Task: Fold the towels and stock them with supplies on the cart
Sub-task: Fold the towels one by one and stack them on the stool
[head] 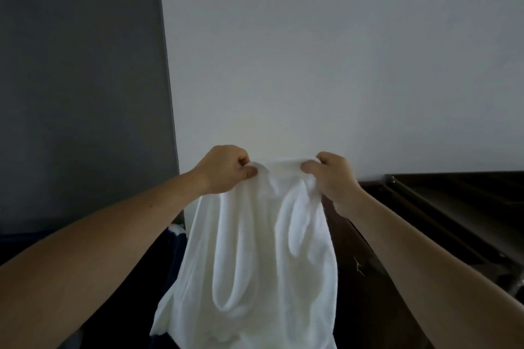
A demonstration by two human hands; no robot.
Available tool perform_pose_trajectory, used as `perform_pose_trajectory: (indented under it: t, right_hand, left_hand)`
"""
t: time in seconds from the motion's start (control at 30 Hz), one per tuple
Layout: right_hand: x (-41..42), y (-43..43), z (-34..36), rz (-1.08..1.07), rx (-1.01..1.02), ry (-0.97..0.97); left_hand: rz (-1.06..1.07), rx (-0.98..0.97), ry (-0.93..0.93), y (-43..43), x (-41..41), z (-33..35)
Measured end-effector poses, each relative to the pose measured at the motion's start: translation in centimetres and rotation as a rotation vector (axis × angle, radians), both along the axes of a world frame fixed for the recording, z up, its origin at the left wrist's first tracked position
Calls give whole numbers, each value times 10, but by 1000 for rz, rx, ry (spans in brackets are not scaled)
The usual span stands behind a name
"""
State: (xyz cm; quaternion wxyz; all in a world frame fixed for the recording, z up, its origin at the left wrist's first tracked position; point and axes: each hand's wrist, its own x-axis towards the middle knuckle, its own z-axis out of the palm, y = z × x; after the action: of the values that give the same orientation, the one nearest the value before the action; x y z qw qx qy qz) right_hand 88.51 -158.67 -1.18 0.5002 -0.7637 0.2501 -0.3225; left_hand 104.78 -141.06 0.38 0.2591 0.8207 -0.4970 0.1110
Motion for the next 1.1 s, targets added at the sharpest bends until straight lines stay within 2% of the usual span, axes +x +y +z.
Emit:
perform_pose_trajectory:
  t: [0.07,0.13,0.2,0.27,0.33,0.4,0.47,0.5,0.53,0.6,0.67,0.7,0.83,0.97,1.03,1.1]
  right_hand:
    - [0,-6,7,-29,-94,7]
    - [-2,-12,13,-137,-365,126]
    - [-4,-15,6,-248,-541,275]
    - [-5,-18,-20,-207,-511,539]
    - [-14,-25,-37,-120,-312,744]
    - [-23,-43,-25,-133,-160,637]
    - [-29,-59,1,-213,-100,348]
    - [-32,-63,14,-268,-130,229]
    - [-34,-62,22,-298,-211,195]
    - [-42,-54,17,-180,-321,377]
    - [-55,-45,3,84,-305,619]
    - [-63,-42,-1,190,-321,659]
    - [-82,-25,0,360,-418,551]
    - [-91,-12,-4,414,-488,415]
    - [-98,-11,-3,395,-535,449]
    - [-104,-11,-1,427,-537,579]
  left_hand:
    - [33,-29,-6,8,3,-7]
    - [41,-66,-35,13,3,-8]
    - [34,-96,-87,14,1,-4]
    - [62,-153,-118,19,5,5]
    - [130,-161,-128,30,17,7]
    - [212,-123,-92,40,32,0]
    - [268,-87,-56,42,41,-11]
    - [282,-85,-48,40,43,-16]
    - [295,-87,-46,37,43,-19]
    - [303,-94,-41,33,42,-19]
    - [286,-114,-40,30,42,-16]
    - [276,-117,-43,29,41,-15]
    - [261,-105,-28,20,38,-11]
    - [262,-83,-17,15,39,-11]
    - [250,-67,-11,14,39,-12]
    - [235,-62,-8,11,39,-12]
